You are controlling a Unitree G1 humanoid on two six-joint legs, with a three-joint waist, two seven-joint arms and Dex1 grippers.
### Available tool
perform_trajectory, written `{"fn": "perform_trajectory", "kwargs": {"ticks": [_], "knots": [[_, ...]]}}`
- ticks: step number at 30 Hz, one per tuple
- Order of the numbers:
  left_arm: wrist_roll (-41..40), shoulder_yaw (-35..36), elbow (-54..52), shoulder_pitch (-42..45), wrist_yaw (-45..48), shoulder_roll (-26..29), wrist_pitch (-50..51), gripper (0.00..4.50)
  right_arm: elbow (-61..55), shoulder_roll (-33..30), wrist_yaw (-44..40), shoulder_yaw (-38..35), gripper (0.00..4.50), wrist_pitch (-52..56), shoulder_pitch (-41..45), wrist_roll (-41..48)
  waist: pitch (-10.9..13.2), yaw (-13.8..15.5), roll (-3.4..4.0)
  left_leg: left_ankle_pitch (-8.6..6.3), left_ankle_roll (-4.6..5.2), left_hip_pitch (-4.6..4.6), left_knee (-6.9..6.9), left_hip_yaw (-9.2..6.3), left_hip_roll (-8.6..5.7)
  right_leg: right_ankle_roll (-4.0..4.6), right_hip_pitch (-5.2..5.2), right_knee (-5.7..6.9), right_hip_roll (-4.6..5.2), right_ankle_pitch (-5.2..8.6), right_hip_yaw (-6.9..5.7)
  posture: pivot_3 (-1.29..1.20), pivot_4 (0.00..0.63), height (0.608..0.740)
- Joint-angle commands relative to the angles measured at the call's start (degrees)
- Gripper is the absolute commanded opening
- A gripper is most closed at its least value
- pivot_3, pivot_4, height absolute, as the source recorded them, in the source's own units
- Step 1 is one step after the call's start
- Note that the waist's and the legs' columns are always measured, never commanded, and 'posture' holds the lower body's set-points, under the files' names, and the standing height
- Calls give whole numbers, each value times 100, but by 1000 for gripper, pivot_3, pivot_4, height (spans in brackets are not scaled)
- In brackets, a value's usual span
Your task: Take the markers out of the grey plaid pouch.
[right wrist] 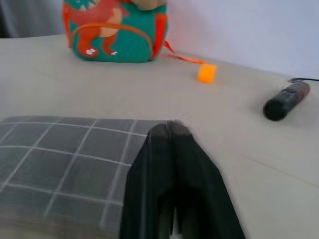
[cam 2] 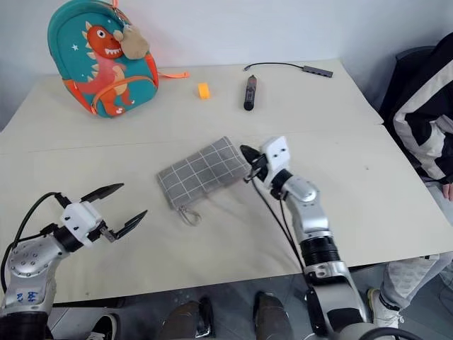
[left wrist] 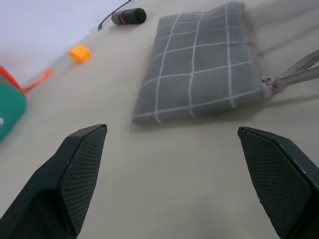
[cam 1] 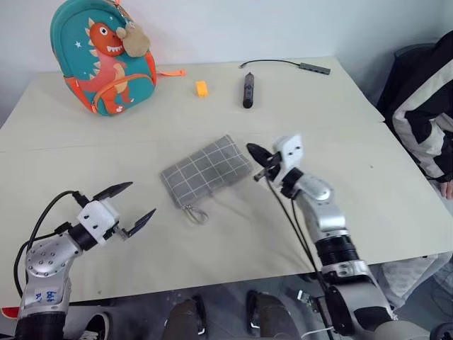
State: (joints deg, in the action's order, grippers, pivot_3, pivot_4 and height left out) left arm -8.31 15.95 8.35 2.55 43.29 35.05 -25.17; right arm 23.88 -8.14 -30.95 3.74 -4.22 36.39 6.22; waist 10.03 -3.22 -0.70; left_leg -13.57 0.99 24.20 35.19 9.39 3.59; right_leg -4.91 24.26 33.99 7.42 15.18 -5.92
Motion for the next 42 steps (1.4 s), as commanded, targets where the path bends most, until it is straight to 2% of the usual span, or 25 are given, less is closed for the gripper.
{"fn": "perform_trajectory", "kwargs": {"ticks": [1,8,12,18,21,25,31,34,38,42], "knots": [[333,-175,177,90,-89,149,-502,4500,313,63,313,149,23,-366,174,-378,0,-1,-1,-1,1,0,0,7,-2,0,2,2,2,0,-1,0,150,740],[1192,-550,557,279,-475,413,-1330,4500,1245,-110,897,690,23,-752,521,-1453,-4,-23,-7,-1,5,-5,1,52,-1,-6,23,22,-1,-3,-3,0,150,740],[1595,-760,700,440,-756,470,-1609,4500,1305,-111,855,814,23,-673,466,-1587,-4,-23,-7,2,-1,-7,1,52,10,-4,28,30,1,-3,-1,0,150,740],[2851,-1254,1166,1003,-1701,408,-1839,4500,1216,-44,740,691,23,-480,379,-1425,-6,-13,-10,12,-1,-16,2,53,9,-3,27,51,0,-2,0,0,150,740],[3020,-1490,1191,1284,-1887,364,-1839,4500,1203,-104,724,649,23,-483,432,-1423,-6,-4,-10,19,-1,-23,2,53,10,2,25,59,2,-6,0,0,150,740],[3564,-1840,1398,1462,-2119,569,-1931,4500,1107,-135,677,635,23,-457,438,-1383,-7,15,-8,27,-3,-24,2,53,10,5,25,65,6,-8,-2,0,150,740],[3335,-2037,1616,1526,-2073,761,-2029,4500,995,-137,675,561,23,-397,383,-1274,-9,12,-5,29,-6,-28,2,52,15,9,25,68,12,-9,-1,0,150,740],[2666,-2149,1552,1363,-1572,864,-2123,4500,986,-143,671,587,23,-387,390,-1279,-9,-1,-5,30,-8,-30,2,52,17,9,25,69,12,-10,0,0,150,740],[2856,-2210,1511,1263,-1618,1128,-2257,4500,959,-114,635,589,23,-367,385,-1228,-9,-44,-5,31,-9,-31,-6,58,19,16,28,66,9,-6,4,0,150,740],[2991,-2299,1597,1414,-1713,1165,-2266,4500,939,-114,650,594,23,-355,356,-1212,-9,-43,-5,30,-11,-33,-7,62,19,21,27,67,-1,-3,3,0,150,740]]}}
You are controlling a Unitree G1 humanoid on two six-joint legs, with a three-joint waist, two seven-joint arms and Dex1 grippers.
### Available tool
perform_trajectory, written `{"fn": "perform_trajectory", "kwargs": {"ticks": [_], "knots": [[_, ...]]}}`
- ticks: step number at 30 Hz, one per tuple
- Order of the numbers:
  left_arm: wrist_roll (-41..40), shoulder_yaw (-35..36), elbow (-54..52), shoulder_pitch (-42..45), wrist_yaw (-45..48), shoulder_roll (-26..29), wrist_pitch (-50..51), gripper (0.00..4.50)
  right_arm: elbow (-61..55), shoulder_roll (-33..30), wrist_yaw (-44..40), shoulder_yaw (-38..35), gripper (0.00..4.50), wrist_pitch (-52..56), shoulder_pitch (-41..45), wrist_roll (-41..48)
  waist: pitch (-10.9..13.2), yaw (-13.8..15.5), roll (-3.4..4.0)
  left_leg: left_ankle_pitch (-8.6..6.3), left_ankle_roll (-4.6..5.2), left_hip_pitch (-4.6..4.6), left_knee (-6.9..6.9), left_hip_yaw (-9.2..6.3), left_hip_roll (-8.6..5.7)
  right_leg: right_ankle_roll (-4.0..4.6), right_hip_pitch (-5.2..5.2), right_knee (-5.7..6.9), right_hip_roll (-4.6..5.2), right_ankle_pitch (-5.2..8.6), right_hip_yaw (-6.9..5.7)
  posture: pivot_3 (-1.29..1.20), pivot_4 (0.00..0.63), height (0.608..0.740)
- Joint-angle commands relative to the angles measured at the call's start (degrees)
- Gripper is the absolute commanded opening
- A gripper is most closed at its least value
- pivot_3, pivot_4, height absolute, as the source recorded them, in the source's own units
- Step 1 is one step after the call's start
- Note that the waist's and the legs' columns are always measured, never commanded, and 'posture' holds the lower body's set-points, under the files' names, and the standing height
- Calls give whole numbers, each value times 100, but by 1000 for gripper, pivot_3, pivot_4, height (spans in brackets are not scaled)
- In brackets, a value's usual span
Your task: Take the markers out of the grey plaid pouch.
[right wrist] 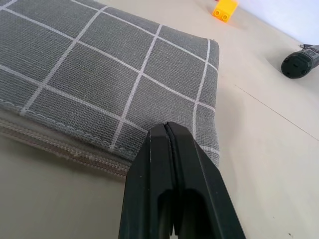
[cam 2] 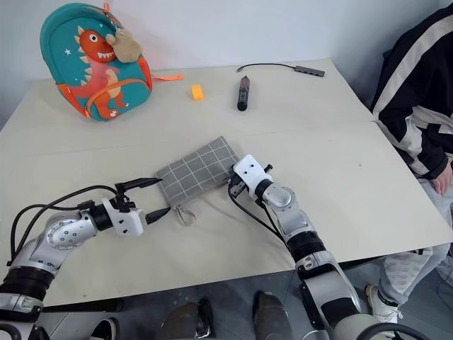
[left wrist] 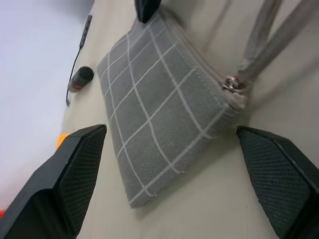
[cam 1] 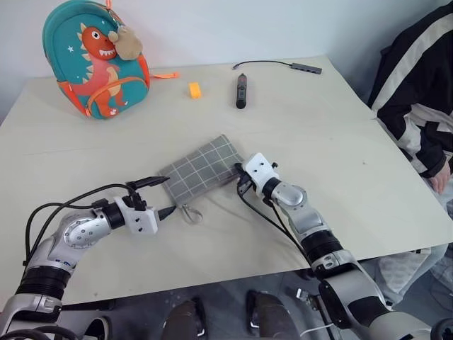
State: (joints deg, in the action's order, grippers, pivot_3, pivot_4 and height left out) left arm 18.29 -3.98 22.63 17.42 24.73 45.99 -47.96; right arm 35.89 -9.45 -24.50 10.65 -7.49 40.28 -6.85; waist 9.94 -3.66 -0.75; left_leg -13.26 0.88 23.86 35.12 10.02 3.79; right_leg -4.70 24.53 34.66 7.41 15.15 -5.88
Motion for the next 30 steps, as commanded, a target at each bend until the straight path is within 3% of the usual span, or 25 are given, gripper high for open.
{"fn": "perform_trajectory", "kwargs": {"ticks": [1,8,15,18,30], "knots": [[580,-415,272,78,13,-13,39,4500,-256,6,-18,-77,23,-38,-24,86,0,12,0,0,0,-1,0,1,-1,0,-1,0,-1,0,0,0,150,740],[1231,-879,755,656,-358,-303,212,4500,-303,-22,-31,-135,23,2,39,155,-10,128,18,0,2,-25,0,3,-2,-2,-27,-6,10,-5,-6,0,150,740],[995,-980,1044,1000,-278,-485,526,4500,-356,11,7,-113,23,11,-12,178,-14,212,28,1,1,-11,-11,13,18,29,-25,-49,9,-17,-8,0,150,740],[488,-1008,1032,914,239,-536,590,3926,-352,13,19,-113,0,7,-10,174,-15,201,29,1,1,-11,-10,19,17,25,-24,-49,9,-20,-8,0,150,740],[236,-968,683,605,364,-607,875,245,-364,-15,18,-164,0,22,43,252,-29,185,52,4,3,-13,-10,24,16,3,-20,-48,7,-32,-8,0,150,740]]}}
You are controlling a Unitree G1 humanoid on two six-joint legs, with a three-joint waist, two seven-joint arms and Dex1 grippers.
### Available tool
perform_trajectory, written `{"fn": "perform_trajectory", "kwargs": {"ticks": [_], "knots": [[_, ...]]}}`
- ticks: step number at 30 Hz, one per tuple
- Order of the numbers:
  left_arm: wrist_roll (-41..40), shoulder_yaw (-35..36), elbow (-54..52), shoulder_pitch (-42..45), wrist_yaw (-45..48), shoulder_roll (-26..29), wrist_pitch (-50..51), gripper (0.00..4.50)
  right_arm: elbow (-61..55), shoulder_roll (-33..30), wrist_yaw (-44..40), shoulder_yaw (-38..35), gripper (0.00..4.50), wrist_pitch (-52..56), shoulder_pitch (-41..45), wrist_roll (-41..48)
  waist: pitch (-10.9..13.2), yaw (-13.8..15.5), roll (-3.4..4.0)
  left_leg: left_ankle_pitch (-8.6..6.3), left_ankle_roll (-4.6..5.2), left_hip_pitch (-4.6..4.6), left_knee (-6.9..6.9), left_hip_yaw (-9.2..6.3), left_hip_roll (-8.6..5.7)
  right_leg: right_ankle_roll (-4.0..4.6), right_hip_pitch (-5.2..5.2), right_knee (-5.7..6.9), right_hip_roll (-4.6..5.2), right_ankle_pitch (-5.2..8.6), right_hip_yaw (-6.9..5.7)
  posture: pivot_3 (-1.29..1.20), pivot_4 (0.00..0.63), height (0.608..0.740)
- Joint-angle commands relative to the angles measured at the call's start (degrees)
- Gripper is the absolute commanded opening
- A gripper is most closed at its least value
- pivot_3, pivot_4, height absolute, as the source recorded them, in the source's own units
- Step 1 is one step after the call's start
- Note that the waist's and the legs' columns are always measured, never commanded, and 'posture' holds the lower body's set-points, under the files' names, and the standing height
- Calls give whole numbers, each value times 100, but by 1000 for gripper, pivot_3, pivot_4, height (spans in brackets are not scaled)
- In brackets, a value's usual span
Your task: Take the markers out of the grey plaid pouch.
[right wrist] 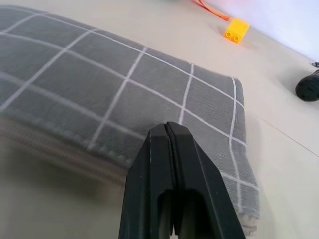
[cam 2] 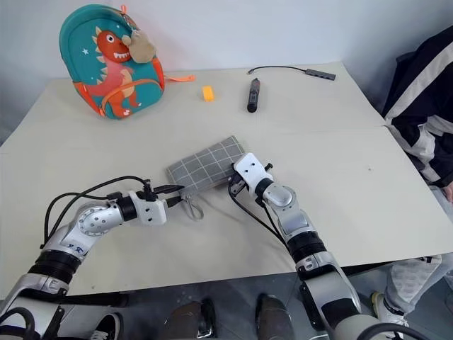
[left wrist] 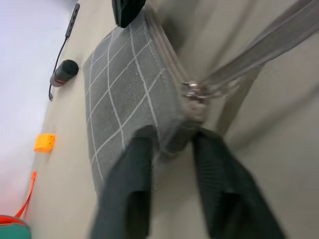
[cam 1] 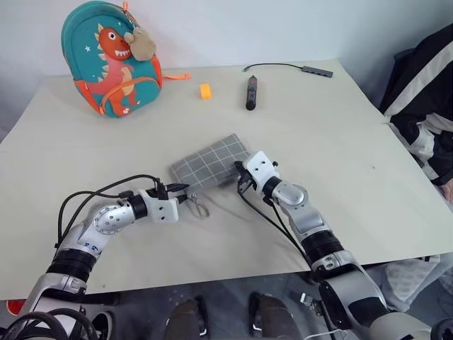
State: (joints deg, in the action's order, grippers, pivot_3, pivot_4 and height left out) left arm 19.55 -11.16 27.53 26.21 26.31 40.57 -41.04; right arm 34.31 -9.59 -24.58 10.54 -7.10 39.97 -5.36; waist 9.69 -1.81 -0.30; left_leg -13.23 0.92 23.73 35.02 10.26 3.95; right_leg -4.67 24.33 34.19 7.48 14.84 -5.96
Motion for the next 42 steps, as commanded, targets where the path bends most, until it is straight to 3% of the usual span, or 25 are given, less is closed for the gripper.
{"fn": "perform_trajectory", "kwargs": {"ticks": [1,13,18,23,26,28,31,37,41,42], "knots": [[78,-251,167,-274,233,-87,200,36,-197,-1,26,-156,0,-19,85,107,-7,-1,12,0,0,-1,0,0,0,0,0,0,0,0,0,0,150,740],[-433,-23,-124,-358,389,-156,135,36,-523,19,-287,-191,0,69,-58,309,-8,-6,13,-2,3,6,-2,2,0,0,3,-8,0,0,0,0,150,740],[-1466,458,-786,-710,712,-199,659,36,-2195,104,-1250,-475,0,1314,-542,1788,-7,-9,10,-8,18,37,7,-1,-2,-1,23,-6,-6,0,-4,0,150,740],[-2122,796,-1349,-945,820,-378,1359,0,-3727,-169,-1535,-537,1493,2690,-747,2613,0,-20,-3,-12,57,45,20,0,-10,-7,23,-11,-17,-1,-9,0,150,740],[-1918,804,-1607,-1008,738,-404,1449,0,-4536,-555,-1675,-400,2570,4090,-917,3221,2,2,-23,-24,36,46,21,-8,-8,-18,20,-21,-3,-7,-13,0,150,740],[-1591,750,-1775,-1012,583,-396,1502,0,-4966,-929,-1910,51,3158,4404,-1203,3133,0,33,-26,-24,34,46,20,-12,-6,-17,20,-26,11,-7,-13,0,150,740],[-1040,604,-1976,-1004,424,-359,1498,0,-5154,-1016,-1787,334,3158,4766,-1534,3123,-2,33,-32,-28,29,51,10,-15,-6,8,22,-40,16,7,-16,0,150,740],[-538,421,-2206,-960,253,-520,1618,0,-4533,-187,-744,152,3158,5400,-1550,3042,-2,12,-34,-31,22,53,8,-8,0,-7,28,-40,4,-2,-17,0,150,740],[-374,374,-2428,-943,227,-566,1759,0,-4171,-222,-888,688,3158,5129,-1384,2565,-3,16,-35,-32,21,53,9,-8,1,-8,28,-39,3,-2,-18,0,150,740],[-346,363,-2448,-948,221,-580,1774,0,-4062,-68,-826,544,3158,5160,-1348,2669,-4,21,-36,-32,21,54,8,-8,1,-8,28,-41,4,-2,-18,0,150,740]]}}
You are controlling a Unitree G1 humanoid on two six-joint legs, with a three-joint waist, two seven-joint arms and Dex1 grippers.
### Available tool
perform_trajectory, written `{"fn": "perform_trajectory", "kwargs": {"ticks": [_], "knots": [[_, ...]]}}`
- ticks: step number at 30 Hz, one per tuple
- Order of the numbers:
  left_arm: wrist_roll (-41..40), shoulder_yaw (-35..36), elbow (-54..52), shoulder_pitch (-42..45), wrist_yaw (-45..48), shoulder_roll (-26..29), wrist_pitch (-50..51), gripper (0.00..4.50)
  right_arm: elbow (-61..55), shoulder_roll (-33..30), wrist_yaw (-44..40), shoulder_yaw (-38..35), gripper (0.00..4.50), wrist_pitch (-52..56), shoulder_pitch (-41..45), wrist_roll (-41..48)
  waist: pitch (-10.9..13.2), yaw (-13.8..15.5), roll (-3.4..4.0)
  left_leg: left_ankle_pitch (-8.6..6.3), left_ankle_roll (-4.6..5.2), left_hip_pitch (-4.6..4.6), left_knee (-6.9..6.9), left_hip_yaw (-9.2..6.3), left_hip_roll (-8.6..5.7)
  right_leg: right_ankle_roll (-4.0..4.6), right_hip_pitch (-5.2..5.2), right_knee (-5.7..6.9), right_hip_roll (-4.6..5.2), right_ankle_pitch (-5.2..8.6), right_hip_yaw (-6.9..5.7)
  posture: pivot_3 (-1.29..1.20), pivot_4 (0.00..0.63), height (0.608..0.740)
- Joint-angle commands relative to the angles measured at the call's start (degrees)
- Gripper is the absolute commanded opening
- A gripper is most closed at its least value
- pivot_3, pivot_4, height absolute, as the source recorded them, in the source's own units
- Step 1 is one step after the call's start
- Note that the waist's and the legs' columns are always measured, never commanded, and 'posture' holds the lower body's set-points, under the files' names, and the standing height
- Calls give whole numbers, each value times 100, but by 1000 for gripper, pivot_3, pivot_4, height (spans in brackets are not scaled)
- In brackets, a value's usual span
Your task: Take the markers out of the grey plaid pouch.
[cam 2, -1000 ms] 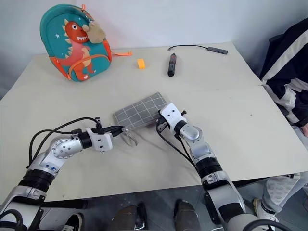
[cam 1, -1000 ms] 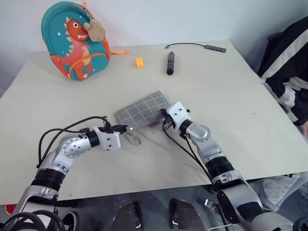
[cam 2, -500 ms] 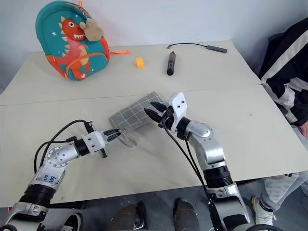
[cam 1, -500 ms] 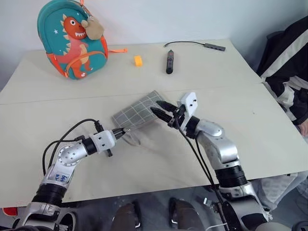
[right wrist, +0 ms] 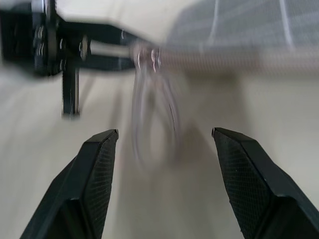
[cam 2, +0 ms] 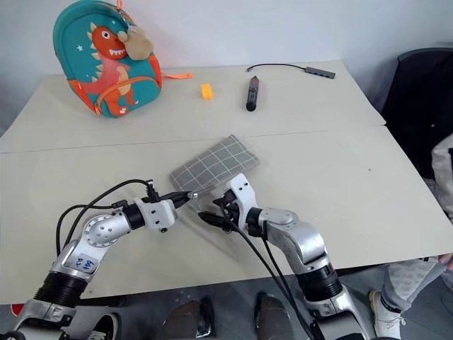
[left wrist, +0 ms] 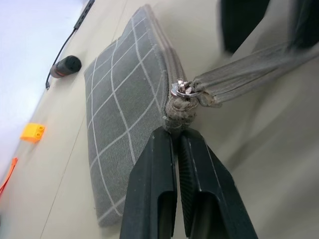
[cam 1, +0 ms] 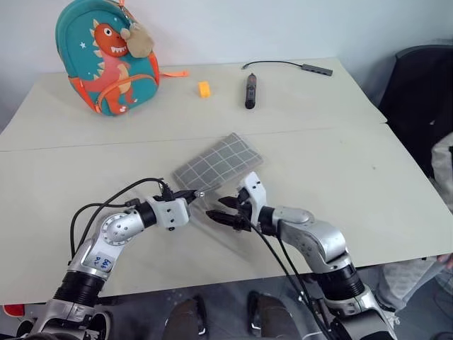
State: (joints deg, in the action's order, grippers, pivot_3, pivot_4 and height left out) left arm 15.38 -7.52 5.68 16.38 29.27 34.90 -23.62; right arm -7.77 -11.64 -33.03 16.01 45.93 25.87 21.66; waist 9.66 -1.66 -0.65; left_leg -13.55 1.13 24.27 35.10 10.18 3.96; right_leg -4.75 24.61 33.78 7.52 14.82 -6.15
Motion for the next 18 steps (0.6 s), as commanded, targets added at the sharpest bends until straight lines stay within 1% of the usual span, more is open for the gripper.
{"fn": "perform_trajectory", "kwargs": {"ticks": [1,3,5,8,11,14,18], "knots": [[73,1,-293,29,-81,-35,71,0,208,248,24,-132,3158,-85,96,92,-1,7,-2,0,0,0,-1,0,0,1,-1,-1,0,0,0,0,150,740],[68,5,-334,17,-89,-62,124,0,268,359,5,-265,3158,-15,131,213,-1,5,-2,-1,0,1,-1,0,0,0,-1,-2,-1,0,0,0,150,740],[-2,38,-434,-6,-105,-124,191,0,451,423,54,-226,3158,-186,261,38,-1,4,-2,-1,0,2,0,0,-1,0,-1,-1,-2,0,-1,0,150,740],[45,42,-548,-26,-110,-133,276,0,674,711,204,-528,3158,-119,445,207,-1,-3,-2,-1,0,2,3,2,-3,-1,0,5,-4,-1,0,0,150,740],[22,57,-597,-57,-134,-165,326,0,633,699,102,-509,2531,-61,462,213,-1,-4,-2,-1,0,1,2,2,0,-1,0,7,-8,0,0,0,150,740],[-50,97,-625,-70,-153,-218,414,0,507,456,-38,-324,1554,-166,365,53,-1,-4,-2,-1,0,1,2,2,-2,0,0,7,-8,0,-1,0,150,740],[-137,153,-625,-92,-133,-247,451,0,347,204,-121,-407,208,-122,339,73,-1,0,-3,-1,1,1,3,3,-8,-1,0,6,-7,0,0,0,150,740]]}}
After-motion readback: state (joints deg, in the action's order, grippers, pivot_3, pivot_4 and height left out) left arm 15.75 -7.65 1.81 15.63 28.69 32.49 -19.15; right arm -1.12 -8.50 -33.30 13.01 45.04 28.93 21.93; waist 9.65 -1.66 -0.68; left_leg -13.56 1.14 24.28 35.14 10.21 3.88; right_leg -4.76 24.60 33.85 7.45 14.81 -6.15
